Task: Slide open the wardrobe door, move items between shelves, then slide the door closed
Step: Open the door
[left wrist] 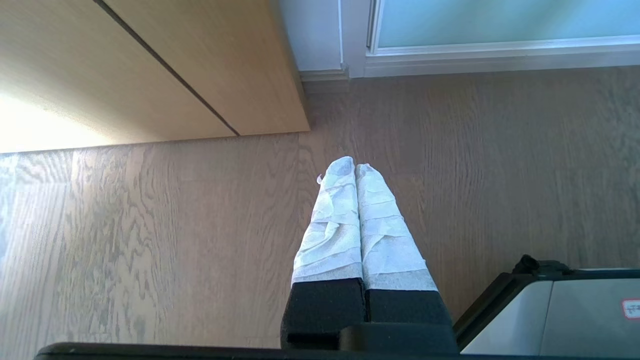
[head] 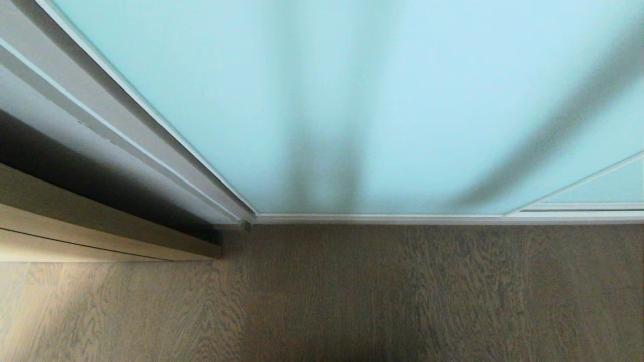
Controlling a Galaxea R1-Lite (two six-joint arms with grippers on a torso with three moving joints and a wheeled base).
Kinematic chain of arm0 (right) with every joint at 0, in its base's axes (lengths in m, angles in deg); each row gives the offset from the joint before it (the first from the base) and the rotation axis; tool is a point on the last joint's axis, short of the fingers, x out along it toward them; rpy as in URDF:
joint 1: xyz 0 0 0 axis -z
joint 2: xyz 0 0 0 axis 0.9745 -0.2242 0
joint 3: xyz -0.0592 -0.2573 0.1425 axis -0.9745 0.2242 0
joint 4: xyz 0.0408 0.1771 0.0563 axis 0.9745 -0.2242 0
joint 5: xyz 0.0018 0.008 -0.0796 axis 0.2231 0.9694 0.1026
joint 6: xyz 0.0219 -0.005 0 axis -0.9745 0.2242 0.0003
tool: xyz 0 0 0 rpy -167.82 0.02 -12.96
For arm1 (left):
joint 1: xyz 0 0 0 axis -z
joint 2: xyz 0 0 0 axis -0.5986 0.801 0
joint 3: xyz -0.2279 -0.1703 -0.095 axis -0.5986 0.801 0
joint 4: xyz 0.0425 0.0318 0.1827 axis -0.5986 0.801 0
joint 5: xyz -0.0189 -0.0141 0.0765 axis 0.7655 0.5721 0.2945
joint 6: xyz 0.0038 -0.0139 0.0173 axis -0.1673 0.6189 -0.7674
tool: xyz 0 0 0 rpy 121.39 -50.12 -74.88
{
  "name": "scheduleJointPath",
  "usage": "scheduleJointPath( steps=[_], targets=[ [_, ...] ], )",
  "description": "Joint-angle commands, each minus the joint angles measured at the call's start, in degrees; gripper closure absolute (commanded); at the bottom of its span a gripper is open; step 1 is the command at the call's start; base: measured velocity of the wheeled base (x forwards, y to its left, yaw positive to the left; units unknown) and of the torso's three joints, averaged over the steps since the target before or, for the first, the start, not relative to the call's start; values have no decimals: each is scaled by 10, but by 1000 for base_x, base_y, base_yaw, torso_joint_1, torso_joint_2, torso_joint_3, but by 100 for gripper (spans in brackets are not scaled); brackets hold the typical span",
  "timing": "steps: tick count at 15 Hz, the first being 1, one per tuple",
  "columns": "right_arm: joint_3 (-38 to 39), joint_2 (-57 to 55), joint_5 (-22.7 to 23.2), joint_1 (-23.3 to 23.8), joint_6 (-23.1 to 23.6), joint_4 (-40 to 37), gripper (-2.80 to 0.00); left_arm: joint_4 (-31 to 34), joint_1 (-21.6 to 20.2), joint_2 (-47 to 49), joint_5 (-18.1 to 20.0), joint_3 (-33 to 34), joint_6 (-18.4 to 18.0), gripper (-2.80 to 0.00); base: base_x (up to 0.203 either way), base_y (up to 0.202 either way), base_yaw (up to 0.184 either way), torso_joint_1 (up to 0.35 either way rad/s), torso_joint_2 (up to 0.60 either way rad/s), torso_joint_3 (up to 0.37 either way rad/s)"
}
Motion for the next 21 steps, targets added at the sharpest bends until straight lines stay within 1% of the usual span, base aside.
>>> scheduleJointPath(
  steps=[1, 2, 4, 7, 13, 18, 21],
  targets=[
    [-21, 50, 45, 0, -18, -36, 0, 0, 0, 1, 0, 0, 0, 0, 0, 0, 0, 0, 0, 0],
    [-26, 60, 61, 0, -21, -49, 0, 0, 0, 1, 0, 0, 0, 0, 0, 0, 0, 0, 0, 0],
    [-17, 61, 63, -1, -20, -48, 0, 0, 0, 1, 0, 0, 0, 0, 0, 0, 0, 0, 0, 0],
    [-11, 34, 63, 0, -13, -38, 0, 0, 0, 1, 0, 0, 0, 0, 0, 0, 0, 0, 0, 0],
    [15, -26, 62, 4, -9, 69, 0, 0, 0, 1, 0, 0, 0, 0, 0, 0, 0, 0, 0, 0],
    [14, -48, 62, 4, -9, 75, 0, 0, 0, 1, 0, 0, 0, 0, 0, 0, 0, 0, 0, 0],
    [17, -69, 61, 1, -9, 107, 0, 0, 0, 1, 0, 0, 0, 0, 0, 0, 0, 0, 0, 0]
  ],
)
